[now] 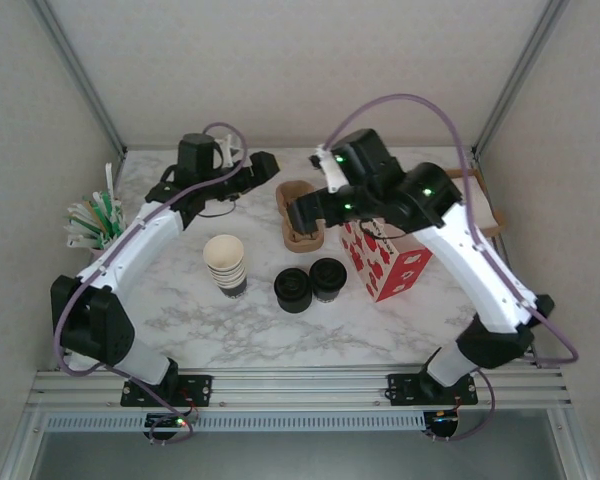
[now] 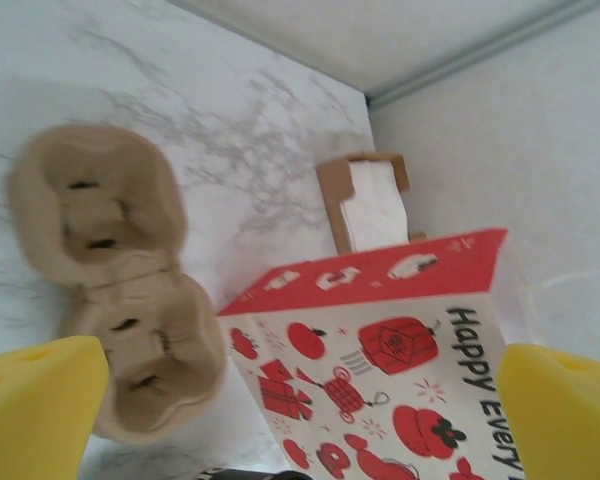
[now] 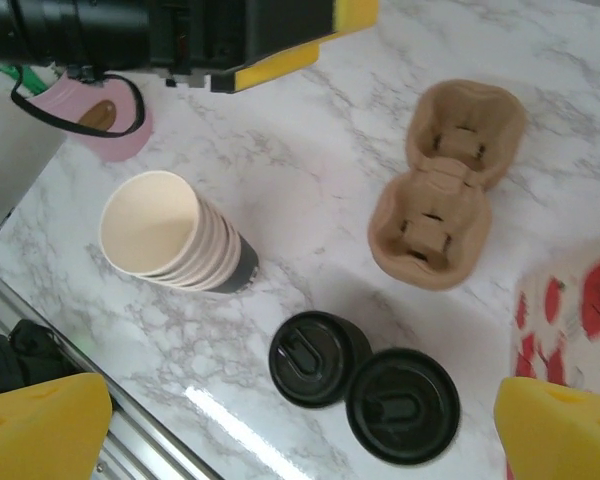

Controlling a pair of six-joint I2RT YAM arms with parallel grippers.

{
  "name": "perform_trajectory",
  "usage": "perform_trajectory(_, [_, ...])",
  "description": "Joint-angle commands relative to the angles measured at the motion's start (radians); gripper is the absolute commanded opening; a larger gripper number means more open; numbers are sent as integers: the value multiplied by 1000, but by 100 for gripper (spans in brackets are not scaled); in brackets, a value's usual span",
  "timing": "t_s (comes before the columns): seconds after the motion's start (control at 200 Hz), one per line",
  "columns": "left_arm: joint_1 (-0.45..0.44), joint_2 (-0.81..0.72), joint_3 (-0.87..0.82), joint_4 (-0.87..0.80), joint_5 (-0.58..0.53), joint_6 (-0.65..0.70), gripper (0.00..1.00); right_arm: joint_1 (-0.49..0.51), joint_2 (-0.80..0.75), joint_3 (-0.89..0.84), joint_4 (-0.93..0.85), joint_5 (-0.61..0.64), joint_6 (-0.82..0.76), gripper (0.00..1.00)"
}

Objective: Pack the takeout coffee

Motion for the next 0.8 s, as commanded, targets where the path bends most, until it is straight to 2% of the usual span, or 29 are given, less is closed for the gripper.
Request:
perform_trajectory(0.0, [55,-21,-30,48,21,-13,100,28,114,129,-48,58,-23,99])
perform_trajectory(0.185, [138,1,-71,148,55,-69,100,44,335,332,-114,95,8,85])
perform_trajectory(0.315, [169,36,-77,208,78,-86,100,41,501,478,-170,193,35,73])
perform_trajectory(0.411, [175,69,-72,214,83,-76,100,33,585,519,-180,261,49,64])
perform_trajectory(0.561, [175,150,-90,276,118,-94,99,-4,661,497,-130,284,70,54])
perform_trajectory(0.646, [175,204,-91,308,136,-106,93,-34,696,476,-94,264,81,44])
perform_trajectory(0.796, [175,266,-95,328,149,-97,80,-76,769,478,-60,215,101,42])
